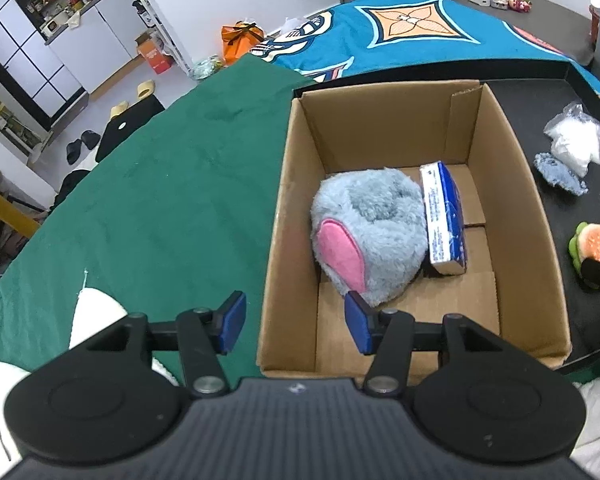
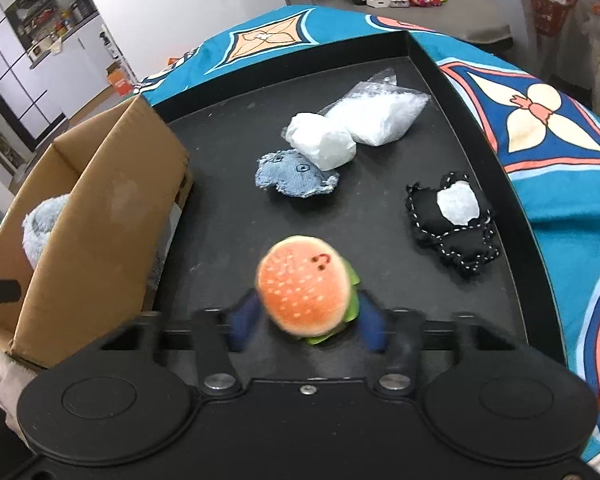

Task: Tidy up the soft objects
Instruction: 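Reach the right gripper to the burger plush and grasp it, then carry the burger plush with the right gripper into the box, release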

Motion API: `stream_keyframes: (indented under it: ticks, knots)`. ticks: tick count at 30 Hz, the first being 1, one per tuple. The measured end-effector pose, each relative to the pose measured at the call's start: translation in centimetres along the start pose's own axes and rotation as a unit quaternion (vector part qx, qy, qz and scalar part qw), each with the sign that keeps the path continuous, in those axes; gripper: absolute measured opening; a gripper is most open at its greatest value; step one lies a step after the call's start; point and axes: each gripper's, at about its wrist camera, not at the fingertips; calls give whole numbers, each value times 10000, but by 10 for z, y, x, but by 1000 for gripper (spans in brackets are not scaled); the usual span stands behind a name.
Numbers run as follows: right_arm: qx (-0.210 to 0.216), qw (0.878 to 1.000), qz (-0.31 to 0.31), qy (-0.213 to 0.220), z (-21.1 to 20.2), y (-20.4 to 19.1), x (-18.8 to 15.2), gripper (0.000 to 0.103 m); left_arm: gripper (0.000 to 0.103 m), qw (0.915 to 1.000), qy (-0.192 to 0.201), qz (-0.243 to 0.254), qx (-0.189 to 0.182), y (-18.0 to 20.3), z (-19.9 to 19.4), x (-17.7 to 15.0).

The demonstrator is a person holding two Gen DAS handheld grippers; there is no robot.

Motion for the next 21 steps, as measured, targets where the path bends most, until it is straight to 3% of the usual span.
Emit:
stream_keyframes:
  ticks: [4,14,21]
  knots:
    - [6,10000,-18,29,-2,1,0,38,53,9999,7,151,-17,2,-2,4]
    - [-41,9998,159,82,-15,8,6,37,53,9995,6,313,-79,4,-8,4]
    - [26,9997,142,215,-31,6,12,36,53,9997,125,123,-188,-5,-14,-3]
Point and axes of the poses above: each gripper's, at about its wrist camera, not at the fingertips, and z roughly the way its jaws point, y to its right, x to its top, and after that the axes turned 10 degrees about z, right-handed
